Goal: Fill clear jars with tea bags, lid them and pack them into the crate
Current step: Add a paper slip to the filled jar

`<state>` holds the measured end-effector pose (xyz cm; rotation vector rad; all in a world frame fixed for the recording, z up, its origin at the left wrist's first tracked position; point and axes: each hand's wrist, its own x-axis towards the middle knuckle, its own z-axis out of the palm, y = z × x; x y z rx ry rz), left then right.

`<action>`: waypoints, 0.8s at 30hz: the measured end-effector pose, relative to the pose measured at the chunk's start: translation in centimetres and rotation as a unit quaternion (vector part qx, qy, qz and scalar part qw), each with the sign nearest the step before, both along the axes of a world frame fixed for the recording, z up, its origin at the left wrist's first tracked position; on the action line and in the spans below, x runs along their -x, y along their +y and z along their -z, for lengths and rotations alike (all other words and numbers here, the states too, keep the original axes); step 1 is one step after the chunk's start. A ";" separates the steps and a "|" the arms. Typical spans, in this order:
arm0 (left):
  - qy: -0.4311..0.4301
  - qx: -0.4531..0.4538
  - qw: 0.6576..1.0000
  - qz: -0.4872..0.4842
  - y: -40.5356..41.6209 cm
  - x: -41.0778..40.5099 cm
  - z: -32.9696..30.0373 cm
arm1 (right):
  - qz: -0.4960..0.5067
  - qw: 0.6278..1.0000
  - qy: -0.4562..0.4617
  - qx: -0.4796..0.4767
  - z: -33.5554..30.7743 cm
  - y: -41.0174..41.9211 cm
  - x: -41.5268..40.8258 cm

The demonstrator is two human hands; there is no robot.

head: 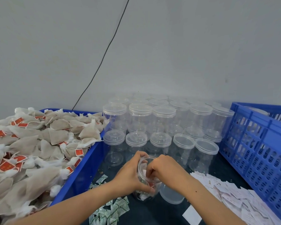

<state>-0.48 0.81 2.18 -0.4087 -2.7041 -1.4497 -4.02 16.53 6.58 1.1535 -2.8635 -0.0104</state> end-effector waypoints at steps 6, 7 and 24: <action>-0.002 -0.002 1.000 -0.004 -0.1 0.0 -0.1 | -0.034 0.994 -0.019 0.097 0.2 1.1 -0.3; -0.002 -0.002 1.000 -0.005 -0.1 0.0 -0.1 | -0.026 0.980 -0.024 0.196 0.4 1.4 -0.4; -0.037 -0.014 0.999 0.006 -0.3 0.3 0.1 | 0.251 0.917 -0.137 0.277 10.4 6.2 -1.3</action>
